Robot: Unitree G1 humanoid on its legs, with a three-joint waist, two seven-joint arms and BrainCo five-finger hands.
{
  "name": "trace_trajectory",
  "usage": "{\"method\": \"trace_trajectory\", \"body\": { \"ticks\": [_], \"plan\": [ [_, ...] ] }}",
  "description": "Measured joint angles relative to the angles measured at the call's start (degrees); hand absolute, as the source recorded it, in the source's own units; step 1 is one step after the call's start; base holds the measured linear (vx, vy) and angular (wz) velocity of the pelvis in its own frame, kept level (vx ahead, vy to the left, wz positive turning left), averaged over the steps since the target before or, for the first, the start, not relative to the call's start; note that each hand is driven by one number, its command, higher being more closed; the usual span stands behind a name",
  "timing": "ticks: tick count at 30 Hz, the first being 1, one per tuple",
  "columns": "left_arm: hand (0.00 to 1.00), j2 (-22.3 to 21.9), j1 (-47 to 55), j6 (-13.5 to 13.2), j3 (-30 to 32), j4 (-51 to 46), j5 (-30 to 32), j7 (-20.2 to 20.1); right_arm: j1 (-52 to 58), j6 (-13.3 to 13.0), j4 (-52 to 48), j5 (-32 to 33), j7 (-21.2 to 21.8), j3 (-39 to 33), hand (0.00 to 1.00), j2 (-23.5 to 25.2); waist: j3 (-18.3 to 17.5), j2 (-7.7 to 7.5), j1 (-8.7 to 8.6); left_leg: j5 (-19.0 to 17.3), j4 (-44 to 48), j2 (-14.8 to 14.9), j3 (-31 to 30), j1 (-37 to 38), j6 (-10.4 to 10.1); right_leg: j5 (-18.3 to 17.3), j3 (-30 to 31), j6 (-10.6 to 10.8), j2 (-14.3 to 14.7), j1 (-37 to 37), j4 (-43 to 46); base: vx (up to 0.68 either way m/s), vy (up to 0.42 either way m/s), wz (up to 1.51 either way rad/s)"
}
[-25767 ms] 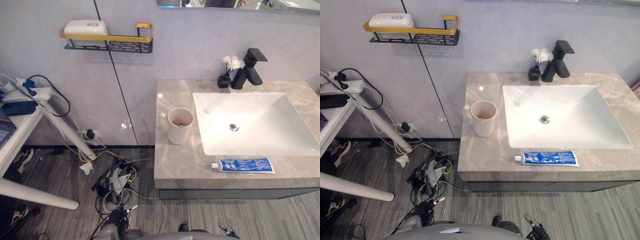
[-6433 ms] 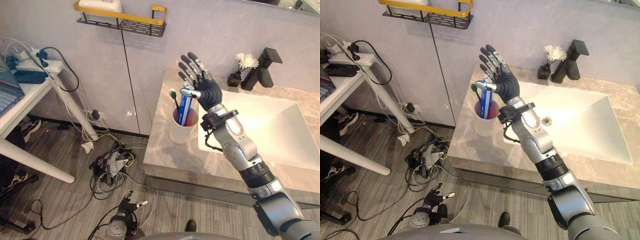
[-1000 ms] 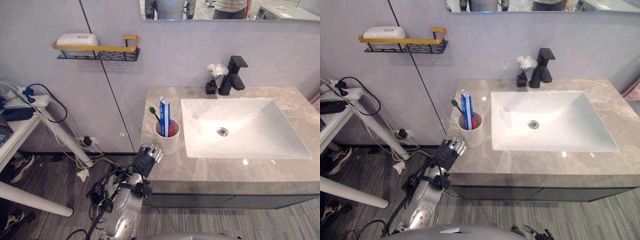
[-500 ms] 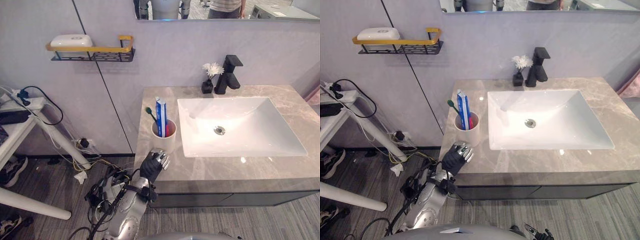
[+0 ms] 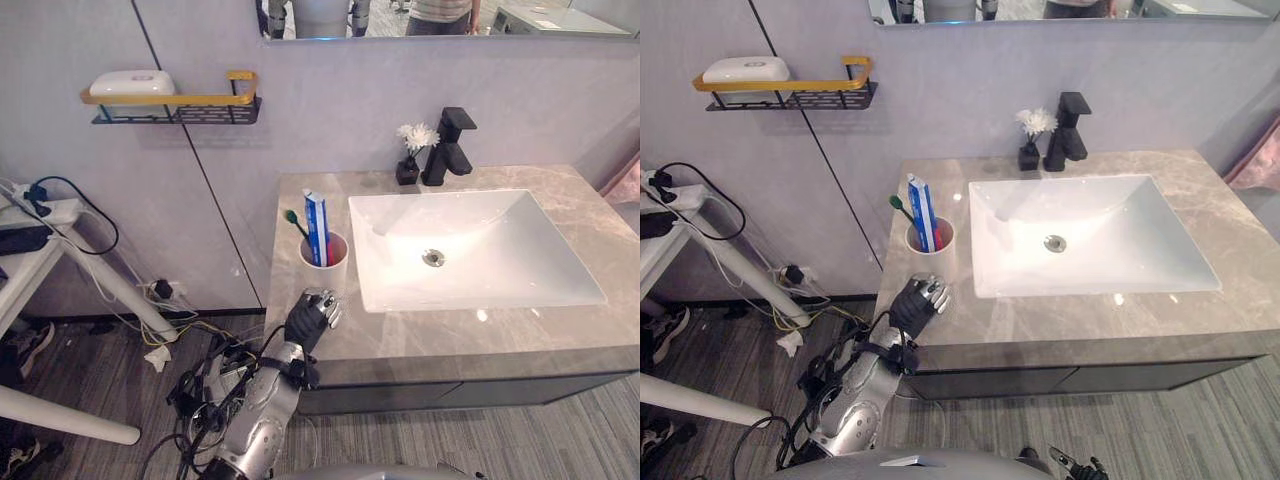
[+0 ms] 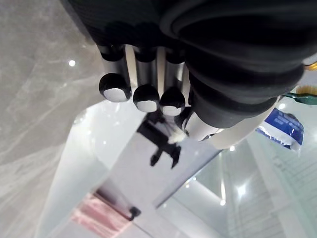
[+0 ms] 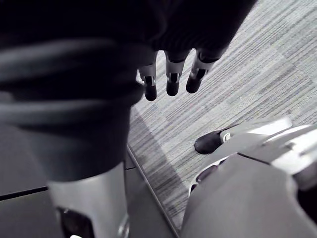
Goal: Organize washtable
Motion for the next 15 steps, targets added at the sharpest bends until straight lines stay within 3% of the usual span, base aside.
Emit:
{"method": "trace_trajectory", "body": {
  "ticks": [15],
  "plan": [
    [1.0,-0.53,-3.22,-1.1,2.54,2.68,2.15,2.96,-0.02,-0.02,-0.07,1.08,-0.05,-0.14,0.0,0.02,0.03,0.2,-0.47,-0.25,-0.01,0.0,1.11,0.09,-0.04,0.12,0.88,0.02,0.02,-0.53,-0.04,0.0,0.001,-0.02]
  ]
}}
